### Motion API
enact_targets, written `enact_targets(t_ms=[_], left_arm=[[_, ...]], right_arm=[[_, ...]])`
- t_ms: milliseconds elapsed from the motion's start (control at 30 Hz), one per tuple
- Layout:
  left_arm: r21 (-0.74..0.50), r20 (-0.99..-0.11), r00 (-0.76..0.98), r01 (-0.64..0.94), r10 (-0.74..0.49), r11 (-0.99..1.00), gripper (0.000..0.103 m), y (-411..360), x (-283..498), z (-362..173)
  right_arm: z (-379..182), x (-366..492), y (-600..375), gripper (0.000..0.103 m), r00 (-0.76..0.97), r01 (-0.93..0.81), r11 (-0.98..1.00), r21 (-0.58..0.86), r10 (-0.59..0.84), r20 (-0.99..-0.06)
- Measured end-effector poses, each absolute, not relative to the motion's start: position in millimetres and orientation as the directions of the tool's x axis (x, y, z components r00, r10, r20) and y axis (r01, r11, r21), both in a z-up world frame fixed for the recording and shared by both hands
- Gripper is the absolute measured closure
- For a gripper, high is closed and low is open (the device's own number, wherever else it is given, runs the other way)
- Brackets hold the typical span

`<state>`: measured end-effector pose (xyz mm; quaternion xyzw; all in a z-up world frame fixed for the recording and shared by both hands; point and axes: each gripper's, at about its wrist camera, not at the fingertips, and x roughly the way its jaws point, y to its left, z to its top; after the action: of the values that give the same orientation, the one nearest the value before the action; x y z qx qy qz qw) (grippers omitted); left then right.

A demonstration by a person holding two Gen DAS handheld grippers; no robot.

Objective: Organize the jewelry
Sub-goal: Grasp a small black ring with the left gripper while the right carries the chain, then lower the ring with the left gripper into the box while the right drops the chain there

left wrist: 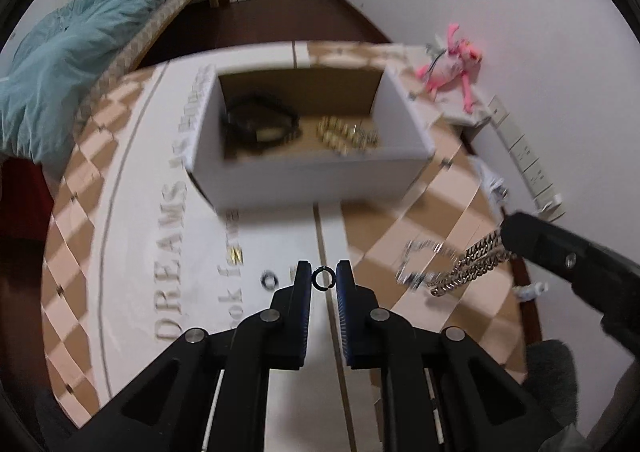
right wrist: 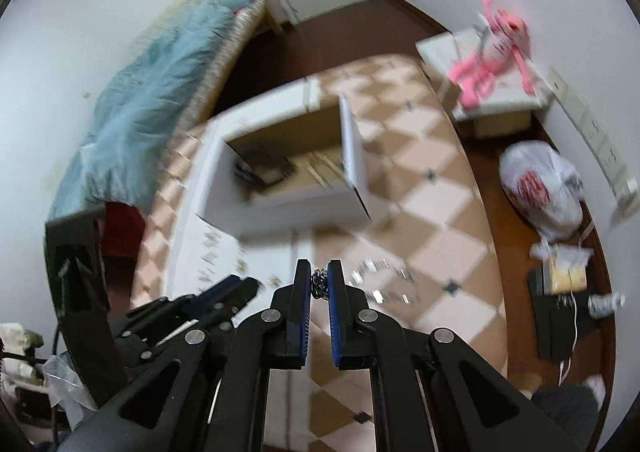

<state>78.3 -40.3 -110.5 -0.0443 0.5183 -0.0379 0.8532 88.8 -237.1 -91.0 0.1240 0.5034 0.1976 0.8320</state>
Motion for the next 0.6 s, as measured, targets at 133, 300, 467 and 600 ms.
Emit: enact_targets(t_ms=[133, 300, 467, 600], left_arm=[[-0.137, -0.867, 0.478, 0.048, -0.143, 0.989, 0.093, -31, 99, -83], [-0.138, -0.853, 0.504, 0.032, -0.136, 0.99, 0.093, -14, 130, -65], [-0.161, -0.871, 0.472, -0.004, -0.14, 0.987, 0.093, 5, 166, -72], [-0.174, -0.893, 0.424, -0.018, -0.15, 0.985, 0.093, 12, 186, -86]], right_arm=[[-51, 112, -228, 0.095, 0.445, -0.259, 0.872, 0.415, 0.489, -0.75], [-26, 155, -213, 0.095, 0.463, -0.307, 0.876, 0.371, 0.478, -0.746], [-39, 206, -191, 0.095, 0.409, -0.308, 0.888, 0.341, 0.447, -0.795], [-66, 238, -175, 0.095, 0.357, -0.302, 0.905, 0.3, 0.399, -0.845]])
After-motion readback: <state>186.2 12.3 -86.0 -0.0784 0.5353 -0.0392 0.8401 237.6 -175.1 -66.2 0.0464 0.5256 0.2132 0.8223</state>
